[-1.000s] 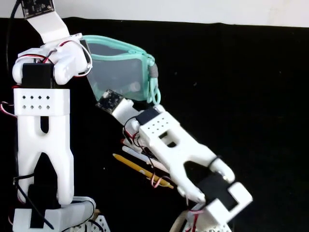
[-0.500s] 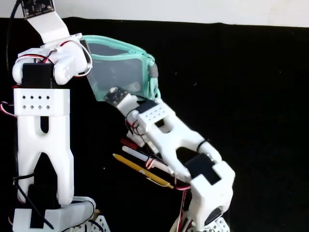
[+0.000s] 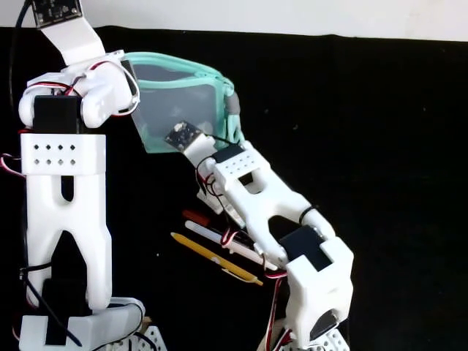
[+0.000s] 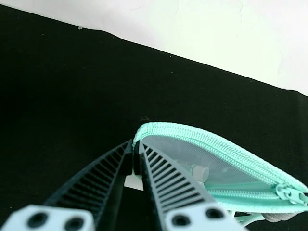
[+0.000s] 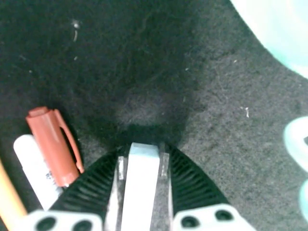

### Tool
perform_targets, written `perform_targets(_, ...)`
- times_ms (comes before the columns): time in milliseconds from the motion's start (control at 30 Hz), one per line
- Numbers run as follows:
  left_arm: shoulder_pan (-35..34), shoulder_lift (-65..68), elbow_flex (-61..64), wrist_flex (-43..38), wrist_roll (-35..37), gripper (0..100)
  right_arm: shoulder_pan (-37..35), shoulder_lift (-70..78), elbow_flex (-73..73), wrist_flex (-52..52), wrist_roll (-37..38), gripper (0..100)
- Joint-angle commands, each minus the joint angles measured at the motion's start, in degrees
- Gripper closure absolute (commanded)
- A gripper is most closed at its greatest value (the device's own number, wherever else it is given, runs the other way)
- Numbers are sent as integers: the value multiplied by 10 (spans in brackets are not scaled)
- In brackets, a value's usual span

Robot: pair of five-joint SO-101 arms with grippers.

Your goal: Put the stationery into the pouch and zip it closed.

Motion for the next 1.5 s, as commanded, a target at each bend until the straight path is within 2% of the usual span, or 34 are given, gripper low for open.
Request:
perform_targets(0, -1, 26, 2, 0, -4, 994, 4, -6, -16, 14, -24, 991)
perform_targets(600, -1, 27, 2, 0, -4, 994, 4, -284, 92, 98, -146, 991)
perform_targets(900, 0, 27, 2, 0, -4, 994, 35, -410, 95, 154, -149, 991)
perform_targets(1100, 1, 27, 2, 0, -4, 994, 58, -439, 0, 154, -153, 991)
perform_targets(1467, 1, 27, 2, 0, -4, 994, 58, -356, -228, 155, -182, 991)
